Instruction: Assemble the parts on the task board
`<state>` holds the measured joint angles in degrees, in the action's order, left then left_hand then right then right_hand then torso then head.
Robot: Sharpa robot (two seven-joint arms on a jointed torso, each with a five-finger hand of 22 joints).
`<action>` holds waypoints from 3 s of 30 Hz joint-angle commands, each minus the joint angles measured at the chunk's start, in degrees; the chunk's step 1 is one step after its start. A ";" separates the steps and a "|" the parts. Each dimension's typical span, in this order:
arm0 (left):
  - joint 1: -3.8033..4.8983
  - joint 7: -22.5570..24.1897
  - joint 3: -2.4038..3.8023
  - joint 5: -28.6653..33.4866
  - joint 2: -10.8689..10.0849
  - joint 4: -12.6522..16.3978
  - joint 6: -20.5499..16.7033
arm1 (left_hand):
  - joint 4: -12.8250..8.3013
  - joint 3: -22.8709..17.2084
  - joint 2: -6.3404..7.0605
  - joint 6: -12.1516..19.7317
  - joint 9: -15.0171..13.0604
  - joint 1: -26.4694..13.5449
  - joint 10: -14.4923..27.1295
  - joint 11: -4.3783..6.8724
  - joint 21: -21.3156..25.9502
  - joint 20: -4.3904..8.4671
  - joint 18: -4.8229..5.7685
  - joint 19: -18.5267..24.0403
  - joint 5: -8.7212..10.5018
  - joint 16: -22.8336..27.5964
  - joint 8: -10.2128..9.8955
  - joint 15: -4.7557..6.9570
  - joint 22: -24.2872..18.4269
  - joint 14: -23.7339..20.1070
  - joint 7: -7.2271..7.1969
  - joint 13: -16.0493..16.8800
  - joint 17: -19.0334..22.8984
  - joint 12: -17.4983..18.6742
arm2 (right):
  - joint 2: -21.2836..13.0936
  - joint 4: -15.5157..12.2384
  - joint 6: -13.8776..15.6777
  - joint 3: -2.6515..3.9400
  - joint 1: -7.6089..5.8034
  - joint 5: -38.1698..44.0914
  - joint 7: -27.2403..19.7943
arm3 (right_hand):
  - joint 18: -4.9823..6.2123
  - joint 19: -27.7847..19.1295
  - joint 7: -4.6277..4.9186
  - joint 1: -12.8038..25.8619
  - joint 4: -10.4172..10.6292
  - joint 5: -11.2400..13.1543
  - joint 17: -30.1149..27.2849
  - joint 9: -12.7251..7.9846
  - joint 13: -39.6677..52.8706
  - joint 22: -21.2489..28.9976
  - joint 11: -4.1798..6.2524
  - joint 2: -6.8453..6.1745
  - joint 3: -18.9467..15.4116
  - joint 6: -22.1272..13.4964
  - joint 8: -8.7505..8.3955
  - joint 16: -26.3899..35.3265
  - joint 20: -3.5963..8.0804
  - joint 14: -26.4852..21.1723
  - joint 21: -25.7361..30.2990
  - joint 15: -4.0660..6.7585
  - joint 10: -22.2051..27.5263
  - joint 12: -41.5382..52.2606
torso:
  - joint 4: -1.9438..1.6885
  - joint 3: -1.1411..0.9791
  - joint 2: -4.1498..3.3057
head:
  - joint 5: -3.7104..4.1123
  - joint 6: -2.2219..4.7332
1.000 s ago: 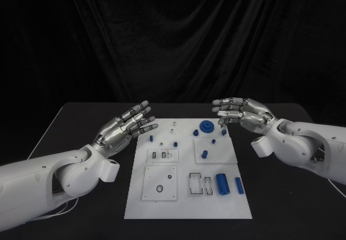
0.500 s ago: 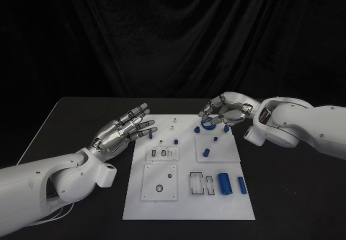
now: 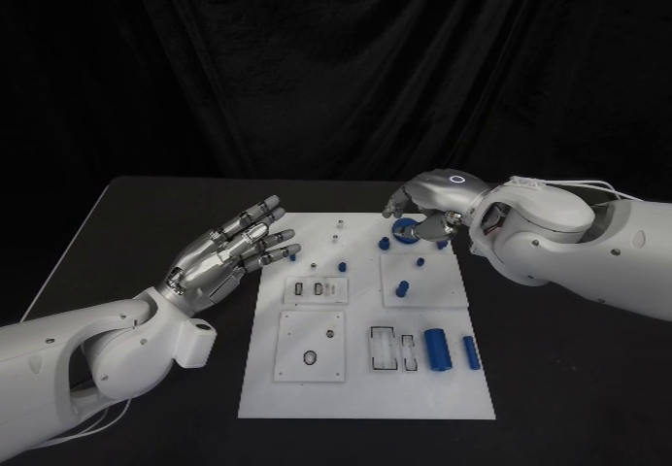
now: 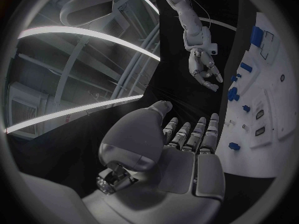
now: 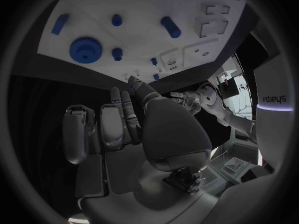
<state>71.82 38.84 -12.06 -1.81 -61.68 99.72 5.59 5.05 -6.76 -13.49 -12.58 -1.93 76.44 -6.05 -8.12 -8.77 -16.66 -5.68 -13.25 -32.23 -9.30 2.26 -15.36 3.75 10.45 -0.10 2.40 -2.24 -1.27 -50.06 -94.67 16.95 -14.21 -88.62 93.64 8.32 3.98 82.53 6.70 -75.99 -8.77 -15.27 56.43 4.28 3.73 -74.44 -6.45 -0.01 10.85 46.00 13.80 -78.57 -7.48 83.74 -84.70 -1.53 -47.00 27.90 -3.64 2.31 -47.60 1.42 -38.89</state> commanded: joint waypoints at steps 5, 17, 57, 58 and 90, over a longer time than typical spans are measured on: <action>0.04 12.50 0.05 -0.37 0.07 -0.12 -0.13 | -0.14 -0.48 -0.01 -0.11 0.02 -0.80 0.19 -0.35 0.25 -0.07 0.52 0.34 0.21 0.25 -0.30 -0.04 -0.08 -0.52 0.37 -0.04 0.05 -0.05 | 0.61 1.06 3.29 0.03 0.36 12.40 6.41 | -0.64 0.01 -0.69 0.35 1.06 1.73 0.27 0.24 0.01 0.45 -0.07 -1.50 0.24 0.11 -1.26 0.08 0.09 0.23 -0.07 0.23 1.71 -1.87 | -0.47 0.15 -1.02 | 0.39 0.72; 0.03 12.21 0.04 1.31 0.58 -0.77 0.14 | -0.22 -0.70 -0.06 -0.26 -0.01 -0.93 0.04 -0.50 0.29 -0.08 0.52 0.39 0.20 0.17 -0.27 -0.08 -0.12 -0.49 0.51 0.01 0.03 -0.09 | 1.40 2.94 4.40 0.02 2.10 9.95 5.03 | -0.67 0.03 -0.34 0.63 2.56 2.48 4.53 0.60 0.45 0.31 -0.19 -1.76 0.34 0.83 -2.31 -1.46 -0.18 1.12 -0.02 -0.08 0.30 -1.63 | -0.61 0.23 -1.33 | 1.09 1.39; 0.00 12.17 -0.04 1.46 1.85 -2.35 1.51 | -0.63 -1.40 0.09 -0.91 -0.11 -1.39 -0.44 -0.80 0.27 -0.09 0.49 0.29 0.01 0.11 -0.12 -0.09 -0.18 -0.57 1.45 0.19 0.00 -0.20 | 3.73 6.33 6.17 0.03 5.87 5.77 0.31 | -0.45 -0.57 1.39 -0.96 3.91 -3.92 5.35 1.24 0.13 1.16 -0.58 -2.05 3.94 2.48 -4.65 -1.50 -0.51 0.88 0.56 -0.41 -0.38 -3.75 | -0.82 0.31 -1.33 | 1.74 0.74; 0.00 12.15 -0.04 1.46 1.87 -2.37 1.52 | -0.63 -1.40 0.09 -0.91 -0.11 -1.39 -0.44 -0.80 0.27 -0.09 0.49 0.29 0.01 0.11 -0.12 -0.09 -0.18 -0.57 1.45 0.19 0.00 -0.20 | 3.86 6.48 6.49 0.03 5.98 5.75 0.11 | -0.45 -0.57 1.39 -0.96 3.91 -3.92 5.35 1.24 0.13 1.16 -0.58 -2.05 3.94 2.48 -4.65 -1.50 -0.51 0.88 0.56 -0.41 -0.38 -3.75 | -0.68 0.29 -1.33 | 1.52 0.65; -0.01 10.53 -0.04 1.46 2.37 -3.50 1.99 | -0.82 -2.07 -0.04 -0.97 -0.11 -1.76 -0.56 -1.27 0.50 -0.12 0.59 0.60 0.12 0.24 -0.11 -0.24 -0.32 -0.87 2.06 0.24 0.04 -0.20 | 5.67 8.86 4.64 0.04 6.65 4.42 -1.01 | -0.26 -1.02 2.19 -0.61 5.95 -1.92 4.89 2.74 0.25 1.85 0.05 -2.74 7.05 6.77 -4.31 -0.89 -0.17 0.65 1.06 0.06 -3.54 -4.42 | -0.60 0.30 -1.30 | 1.45 0.35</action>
<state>71.82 38.88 -12.13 -0.41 -59.42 96.29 6.53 4.19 -8.57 -13.68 -13.65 -1.99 75.28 -6.59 -9.06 -8.54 -16.88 -5.71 -13.04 -32.23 -9.30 2.26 -15.56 3.48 9.83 1.77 2.59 -2.24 -1.26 -44.47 -85.87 22.28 -14.21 -82.12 98.38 7.48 4.01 81.59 8.89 -76.61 -2.75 -17.44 61.24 6.96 3.97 -72.56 -6.25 -2.10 17.68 52.58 9.21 -79.64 -7.98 83.89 -84.01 -1.69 -50.26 23.73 -4.17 2.58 -48.92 2.79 -38.56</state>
